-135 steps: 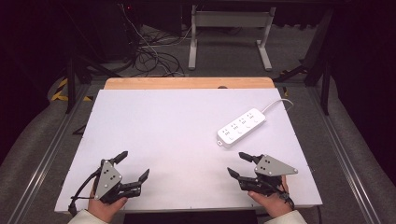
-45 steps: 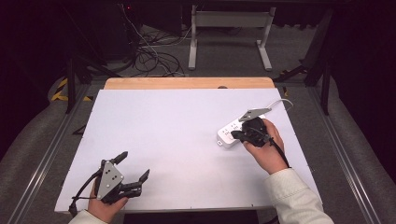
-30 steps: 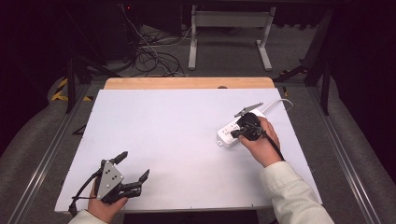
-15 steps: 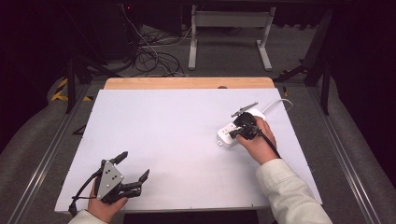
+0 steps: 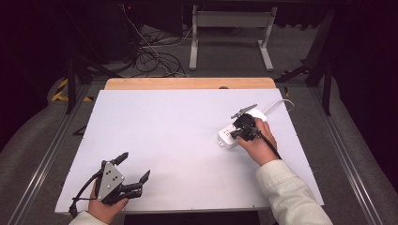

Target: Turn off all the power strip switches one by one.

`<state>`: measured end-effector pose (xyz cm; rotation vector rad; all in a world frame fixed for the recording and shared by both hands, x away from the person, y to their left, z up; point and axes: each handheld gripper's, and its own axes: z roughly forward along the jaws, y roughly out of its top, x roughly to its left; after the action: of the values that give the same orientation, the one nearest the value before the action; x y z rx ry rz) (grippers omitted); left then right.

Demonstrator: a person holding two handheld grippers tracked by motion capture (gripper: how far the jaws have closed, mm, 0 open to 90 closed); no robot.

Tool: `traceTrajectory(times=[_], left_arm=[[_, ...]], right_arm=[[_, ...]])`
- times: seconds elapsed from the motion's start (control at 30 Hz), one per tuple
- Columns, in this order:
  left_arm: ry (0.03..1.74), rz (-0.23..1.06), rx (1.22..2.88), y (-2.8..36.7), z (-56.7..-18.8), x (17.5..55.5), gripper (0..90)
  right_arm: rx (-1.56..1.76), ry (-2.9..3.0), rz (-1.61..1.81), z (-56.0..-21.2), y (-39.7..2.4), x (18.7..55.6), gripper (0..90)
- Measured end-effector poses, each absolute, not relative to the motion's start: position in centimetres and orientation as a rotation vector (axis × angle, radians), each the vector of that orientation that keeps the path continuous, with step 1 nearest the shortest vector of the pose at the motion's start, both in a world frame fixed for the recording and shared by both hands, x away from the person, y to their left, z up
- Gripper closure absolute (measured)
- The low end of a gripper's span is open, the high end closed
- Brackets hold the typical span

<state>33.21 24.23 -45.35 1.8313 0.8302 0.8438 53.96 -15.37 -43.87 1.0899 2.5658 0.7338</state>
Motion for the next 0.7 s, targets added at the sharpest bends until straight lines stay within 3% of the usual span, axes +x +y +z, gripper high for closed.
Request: traceTrajectory(times=[0.7], left_arm=[[0.837,0.85,1.835,24.22,-45.37,33.27,13.0]], right_arm=[[1.075,2.562,0.722,-43.89,-15.17,53.38,90.0]])
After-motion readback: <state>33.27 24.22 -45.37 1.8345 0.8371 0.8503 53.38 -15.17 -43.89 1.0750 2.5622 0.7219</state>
